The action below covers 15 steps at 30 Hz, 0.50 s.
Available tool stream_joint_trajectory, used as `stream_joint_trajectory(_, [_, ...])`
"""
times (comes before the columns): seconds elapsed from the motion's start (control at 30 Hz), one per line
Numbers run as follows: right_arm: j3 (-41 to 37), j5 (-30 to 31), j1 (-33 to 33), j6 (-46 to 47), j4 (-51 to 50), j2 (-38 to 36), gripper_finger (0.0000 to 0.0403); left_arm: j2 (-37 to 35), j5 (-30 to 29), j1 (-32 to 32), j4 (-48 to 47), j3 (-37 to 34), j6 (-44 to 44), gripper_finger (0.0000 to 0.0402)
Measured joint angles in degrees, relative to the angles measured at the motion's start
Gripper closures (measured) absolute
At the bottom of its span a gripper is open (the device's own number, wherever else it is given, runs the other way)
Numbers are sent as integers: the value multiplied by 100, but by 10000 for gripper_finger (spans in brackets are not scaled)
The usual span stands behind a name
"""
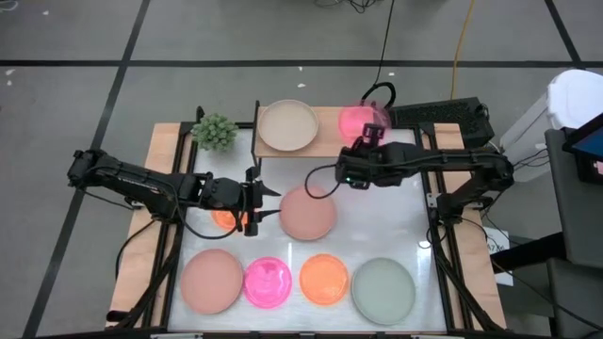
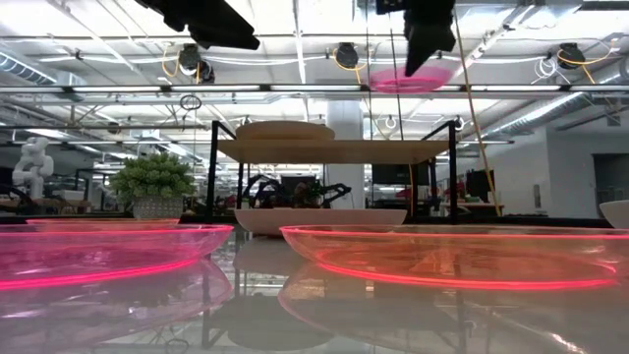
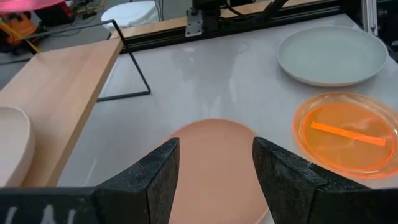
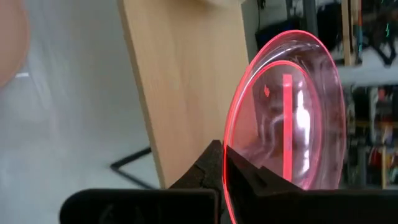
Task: Place and stack plates onto a shelf
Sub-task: Put the top pink plate on the shelf
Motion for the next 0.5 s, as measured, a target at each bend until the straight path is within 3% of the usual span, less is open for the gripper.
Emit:
stream_joint_trajectory(0.17, [0, -82, -157, -880, 642, 45, 403, 0, 0, 0, -20, 0, 170, 192])
stream_joint_trajectory(0.5, [-200, -1162, -772, -1897, 1386, 39, 403, 0, -2, 4, -29, 0, 275, 192])
